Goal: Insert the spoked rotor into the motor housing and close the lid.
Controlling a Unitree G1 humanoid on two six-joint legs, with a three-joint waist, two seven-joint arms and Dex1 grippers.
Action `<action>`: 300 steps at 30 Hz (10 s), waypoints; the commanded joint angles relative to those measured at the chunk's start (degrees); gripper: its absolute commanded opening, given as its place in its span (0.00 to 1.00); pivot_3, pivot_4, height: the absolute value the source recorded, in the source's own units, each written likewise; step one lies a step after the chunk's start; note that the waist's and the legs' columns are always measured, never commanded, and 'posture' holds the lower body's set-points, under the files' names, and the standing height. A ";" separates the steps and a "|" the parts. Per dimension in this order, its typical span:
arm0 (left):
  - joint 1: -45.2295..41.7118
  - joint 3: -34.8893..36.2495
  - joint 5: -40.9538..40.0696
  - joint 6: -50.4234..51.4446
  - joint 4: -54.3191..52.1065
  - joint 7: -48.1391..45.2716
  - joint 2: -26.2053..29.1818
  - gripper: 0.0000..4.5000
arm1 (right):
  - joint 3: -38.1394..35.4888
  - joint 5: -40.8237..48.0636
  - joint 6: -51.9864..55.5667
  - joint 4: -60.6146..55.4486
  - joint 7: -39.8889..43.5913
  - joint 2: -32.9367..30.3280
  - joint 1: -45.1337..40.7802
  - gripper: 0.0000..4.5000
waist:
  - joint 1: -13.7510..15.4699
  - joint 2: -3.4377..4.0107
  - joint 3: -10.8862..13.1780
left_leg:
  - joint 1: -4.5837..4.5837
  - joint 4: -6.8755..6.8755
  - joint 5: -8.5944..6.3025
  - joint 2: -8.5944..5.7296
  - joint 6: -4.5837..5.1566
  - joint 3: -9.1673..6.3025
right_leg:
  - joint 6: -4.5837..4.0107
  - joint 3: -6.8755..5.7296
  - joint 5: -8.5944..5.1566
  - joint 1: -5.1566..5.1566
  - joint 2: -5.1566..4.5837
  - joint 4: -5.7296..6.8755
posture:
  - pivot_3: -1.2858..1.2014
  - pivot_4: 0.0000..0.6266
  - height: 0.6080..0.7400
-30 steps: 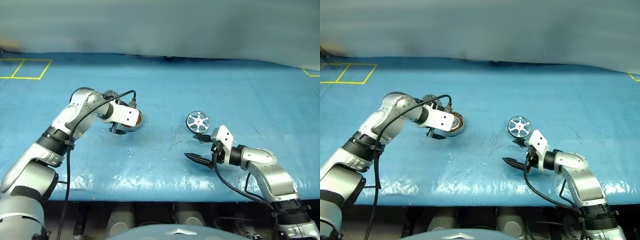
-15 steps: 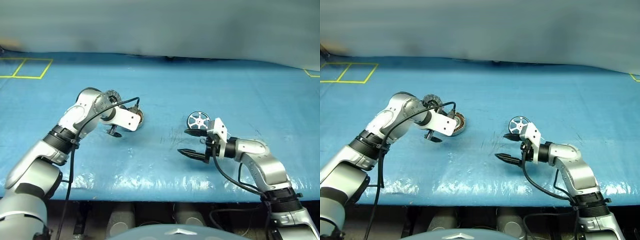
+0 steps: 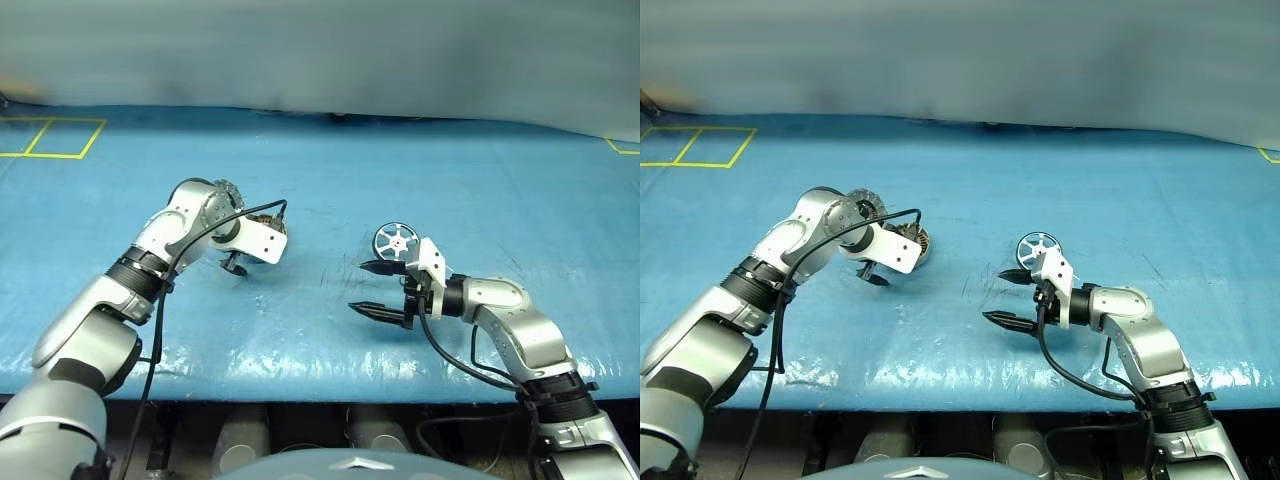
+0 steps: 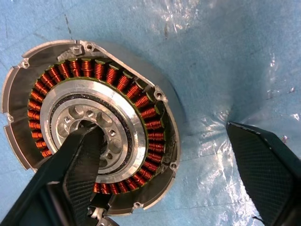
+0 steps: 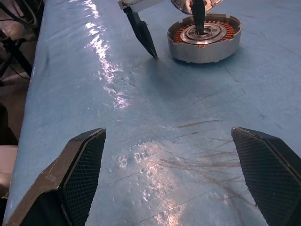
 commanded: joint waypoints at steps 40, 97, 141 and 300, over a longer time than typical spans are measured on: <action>-8.09 -9.87 3.48 -59.09 7.16 14.97 -2.62 0.48 | -3.12 -0.38 -8.95 -4.11 -10.64 3.34 9.68 1.00 | 0.42 0.00 0.00 | -0.12 0.29 -0.07 -0.03 0.13 0.04 | 0.12 0.09 0.08 0.03 -0.02 0.00 | 0.52 0.24 1.00; 49.29 27.79 -50.33 -13.64 -17.31 23.46 -12.74 1.00 | -8.27 -7.76 -1.49 6.91 -30.11 7.83 11.91 0.56 | -0.03 -0.14 -0.17 | 0.61 0.34 -0.02 0.03 0.04 0.24 | -0.40 0.19 -0.23 0.40 -0.01 0.52 | 0.52 0.24 1.00; 48.90 28.52 -48.28 -23.14 -10.06 20.04 -15.10 1.00 | 11.45 -11.03 -1.01 5.69 -18.72 14.01 -5.96 0.16 | -0.11 -0.15 -0.15 | 0.55 -0.42 -0.03 0.07 0.04 0.24 | -0.44 0.15 -0.27 0.20 -0.02 -0.02 | 0.52 0.24 1.00; 49.58 28.33 -45.97 -23.83 -7.95 22.19 -14.29 1.00 | 11.42 -16.98 -2.29 5.41 -20.74 14.09 -6.50 0.01 | -0.16 -0.19 -0.71 | 0.42 -0.72 -0.06 0.09 -0.01 0.26 | -0.56 0.12 -0.36 0.02 -0.06 -0.32 | 0.52 0.24 1.00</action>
